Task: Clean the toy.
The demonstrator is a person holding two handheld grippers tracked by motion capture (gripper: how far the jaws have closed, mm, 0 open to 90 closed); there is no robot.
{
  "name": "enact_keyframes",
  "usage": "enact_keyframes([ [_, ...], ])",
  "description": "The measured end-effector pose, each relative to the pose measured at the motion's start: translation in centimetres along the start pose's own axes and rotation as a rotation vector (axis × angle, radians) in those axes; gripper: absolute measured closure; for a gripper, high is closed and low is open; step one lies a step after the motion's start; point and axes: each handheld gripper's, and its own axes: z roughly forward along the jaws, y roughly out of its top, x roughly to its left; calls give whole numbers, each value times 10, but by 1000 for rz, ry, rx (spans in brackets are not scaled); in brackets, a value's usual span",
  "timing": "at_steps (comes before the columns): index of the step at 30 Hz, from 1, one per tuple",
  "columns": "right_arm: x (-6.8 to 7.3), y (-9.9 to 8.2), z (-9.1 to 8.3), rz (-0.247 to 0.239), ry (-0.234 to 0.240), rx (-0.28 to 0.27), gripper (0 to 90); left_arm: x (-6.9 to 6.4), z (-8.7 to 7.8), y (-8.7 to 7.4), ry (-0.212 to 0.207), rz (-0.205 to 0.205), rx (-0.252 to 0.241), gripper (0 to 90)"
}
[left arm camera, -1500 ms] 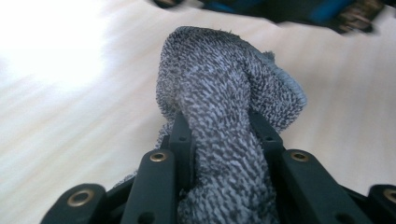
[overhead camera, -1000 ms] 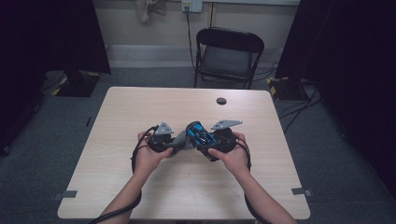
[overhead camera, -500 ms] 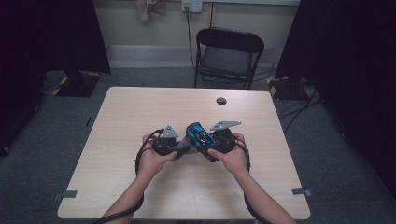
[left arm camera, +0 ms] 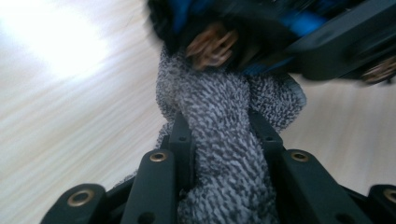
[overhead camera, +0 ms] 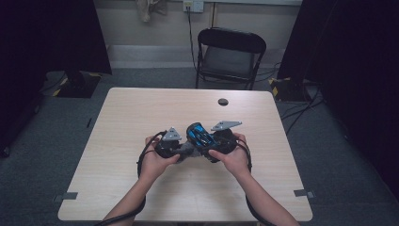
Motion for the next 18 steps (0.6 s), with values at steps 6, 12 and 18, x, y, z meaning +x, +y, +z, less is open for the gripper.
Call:
enact_keyframes([
  [6, -2, 2, -1, 6, -8, -12, 263, -9, 2, 2, -41, 13, -12, 683],
  [12, -4, 4, -1, 11, -19, -13, 262, -17, 6, 2, -78, 17, -10, 683],
  [18, -5, 3, 1, 24, -25, -13, 262, -31, 14, 2, -122, 42, 1, 683],
])
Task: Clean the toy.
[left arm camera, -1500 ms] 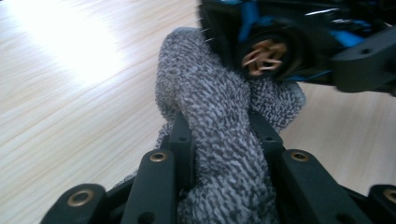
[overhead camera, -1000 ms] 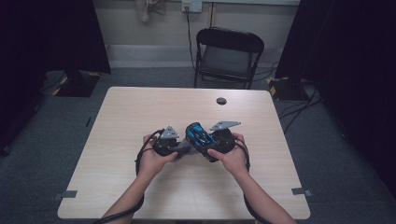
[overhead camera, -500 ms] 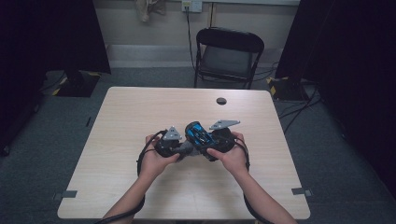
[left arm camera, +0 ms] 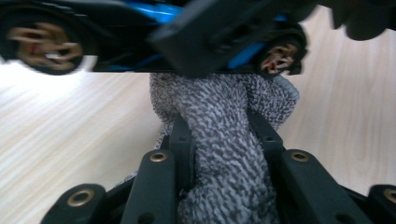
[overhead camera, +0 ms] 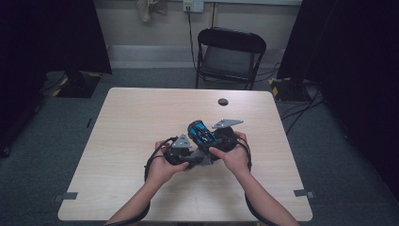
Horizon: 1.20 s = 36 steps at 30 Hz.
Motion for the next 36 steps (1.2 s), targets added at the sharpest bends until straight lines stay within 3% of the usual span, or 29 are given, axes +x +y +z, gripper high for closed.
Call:
enact_keyframes([
  [12, -2, 0, -1, 8, -3, -6, 263, -15, 11, -2, -77, 12, 4, 682],
  [15, -3, 0, -1, 7, 1, -3, 262, -17, 11, -2, -80, 19, 13, 682],
  [21, -3, 1, -5, 2, 0, -6, 262, -5, 6, -8, -21, -13, 34, 682],
  [24, -2, 2, -7, -2, 4, -9, 262, 13, -4, -11, 41, -55, 23, 682],
  [28, 0, 2, -7, -2, 14, -11, 263, 28, -15, -13, 83, -98, -3, 680],
  [33, 3, 0, -4, -6, 26, -6, 262, 38, -21, -15, 131, -96, 9, 680],
  [36, 3, -2, -3, -7, 28, -2, 262, 46, -25, -16, 159, -122, 1, 680],
])
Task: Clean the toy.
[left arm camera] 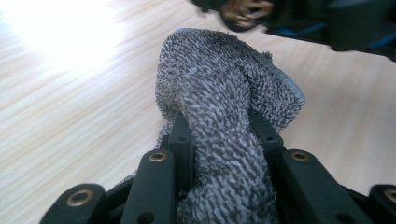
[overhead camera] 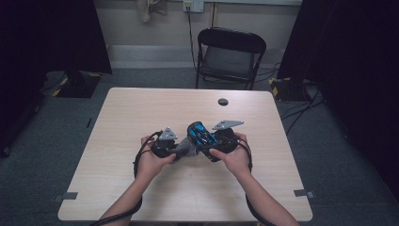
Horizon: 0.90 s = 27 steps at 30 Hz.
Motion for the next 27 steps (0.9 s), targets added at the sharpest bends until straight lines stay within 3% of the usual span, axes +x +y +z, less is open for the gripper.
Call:
enact_keyframes([
  [8, 1, -6, 2, -4, 0, 10, 262, 5, -2, 2, 34, 14, -9, 681],
  [27, -1, -9, 4, 3, -12, 13, 262, -12, 7, 6, -24, 37, -22, 681],
])
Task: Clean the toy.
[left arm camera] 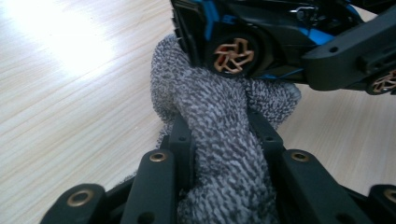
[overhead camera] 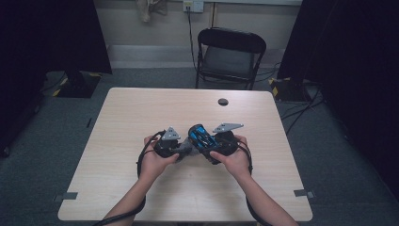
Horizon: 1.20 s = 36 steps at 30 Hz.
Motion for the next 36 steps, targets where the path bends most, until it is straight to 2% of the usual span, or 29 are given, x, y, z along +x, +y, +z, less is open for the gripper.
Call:
enact_keyframes([
  [8, 1, 1, -1, 2, 1, -3, 262, -2, 2, -1, -14, -13, 1, 681],
  [9, 1, 2, -1, 6, 12, -13, 262, -4, 3, 0, -24, -8, 1, 680],
  [15, 2, 5, -1, -3, -2, -12, 262, -16, 5, 4, -47, 38, 2, 680],
  [36, -6, 8, -2, 19, -25, -20, 262, -51, 21, 4, -158, 91, 23, 680],
])
